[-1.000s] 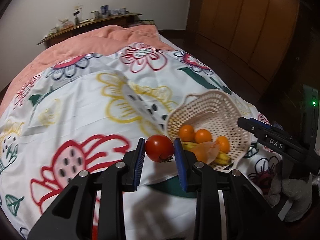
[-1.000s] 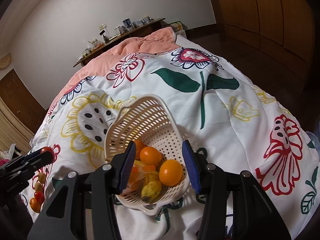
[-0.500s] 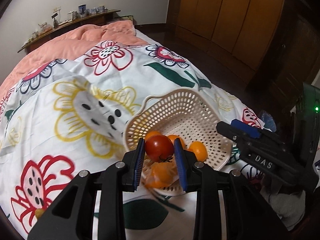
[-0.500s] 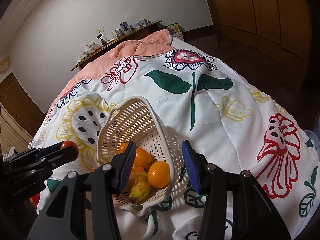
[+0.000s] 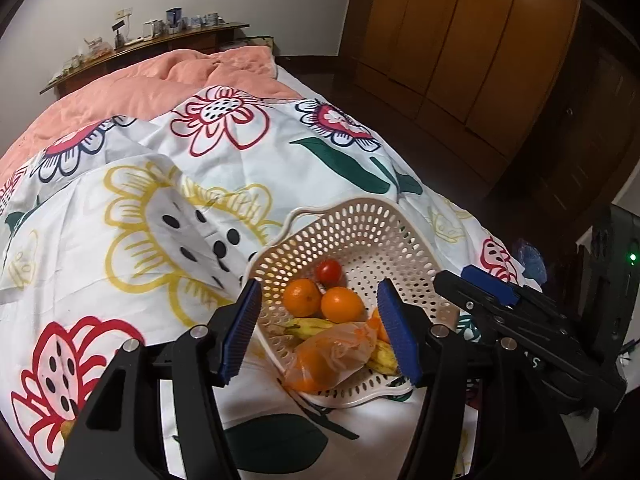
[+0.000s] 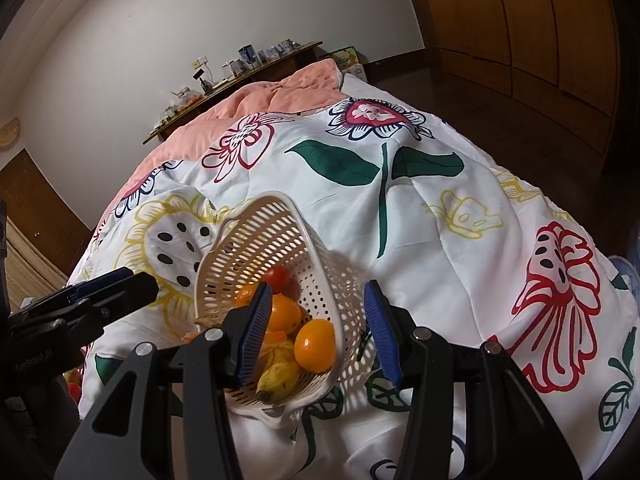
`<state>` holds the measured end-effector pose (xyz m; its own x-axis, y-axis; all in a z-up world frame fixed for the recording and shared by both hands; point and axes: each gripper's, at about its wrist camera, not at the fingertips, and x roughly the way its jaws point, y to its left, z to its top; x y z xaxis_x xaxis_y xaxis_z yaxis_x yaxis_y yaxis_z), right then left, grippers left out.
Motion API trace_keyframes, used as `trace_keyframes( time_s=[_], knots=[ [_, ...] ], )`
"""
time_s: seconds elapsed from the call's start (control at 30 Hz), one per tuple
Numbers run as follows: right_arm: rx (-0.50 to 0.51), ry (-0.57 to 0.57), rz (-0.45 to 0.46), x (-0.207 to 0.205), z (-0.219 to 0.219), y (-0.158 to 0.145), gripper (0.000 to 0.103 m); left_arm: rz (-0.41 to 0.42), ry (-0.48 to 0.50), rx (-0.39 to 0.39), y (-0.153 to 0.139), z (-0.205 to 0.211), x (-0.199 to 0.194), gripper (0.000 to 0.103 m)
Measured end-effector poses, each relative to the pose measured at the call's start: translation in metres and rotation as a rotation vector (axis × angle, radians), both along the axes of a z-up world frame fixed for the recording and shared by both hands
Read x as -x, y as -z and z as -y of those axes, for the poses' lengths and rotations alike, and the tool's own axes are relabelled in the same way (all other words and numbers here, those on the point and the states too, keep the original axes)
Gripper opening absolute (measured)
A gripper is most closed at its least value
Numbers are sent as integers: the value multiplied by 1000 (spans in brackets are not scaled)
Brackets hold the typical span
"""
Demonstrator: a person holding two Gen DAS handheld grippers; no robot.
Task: Organize fruits
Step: 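Move both grippers back toward the remaining fruit on the duvet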
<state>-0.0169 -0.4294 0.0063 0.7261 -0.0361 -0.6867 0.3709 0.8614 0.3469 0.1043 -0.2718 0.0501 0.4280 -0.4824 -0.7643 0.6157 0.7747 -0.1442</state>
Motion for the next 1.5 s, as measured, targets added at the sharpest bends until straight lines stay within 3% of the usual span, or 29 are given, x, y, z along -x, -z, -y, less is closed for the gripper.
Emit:
trace_keyframes(
  time_s=[0.27, 0.63, 1.23, 1.5],
  knots=[
    [1, -15, 0, 0, -8, -3, 48, 35, -67, -22, -4, -16, -1, 86],
    [9, -69, 2, -4, -32, -10, 48, 71, -148, -43, -15, -52, 0, 86],
    [27, -245, 30, -10, -96, -29, 49, 70, -321, -24, -27, -163, 8, 84],
    [47, -343, 28, -12, -134, -35, 49, 18, -371, -24, -12, -203, 14, 66]
  ],
)
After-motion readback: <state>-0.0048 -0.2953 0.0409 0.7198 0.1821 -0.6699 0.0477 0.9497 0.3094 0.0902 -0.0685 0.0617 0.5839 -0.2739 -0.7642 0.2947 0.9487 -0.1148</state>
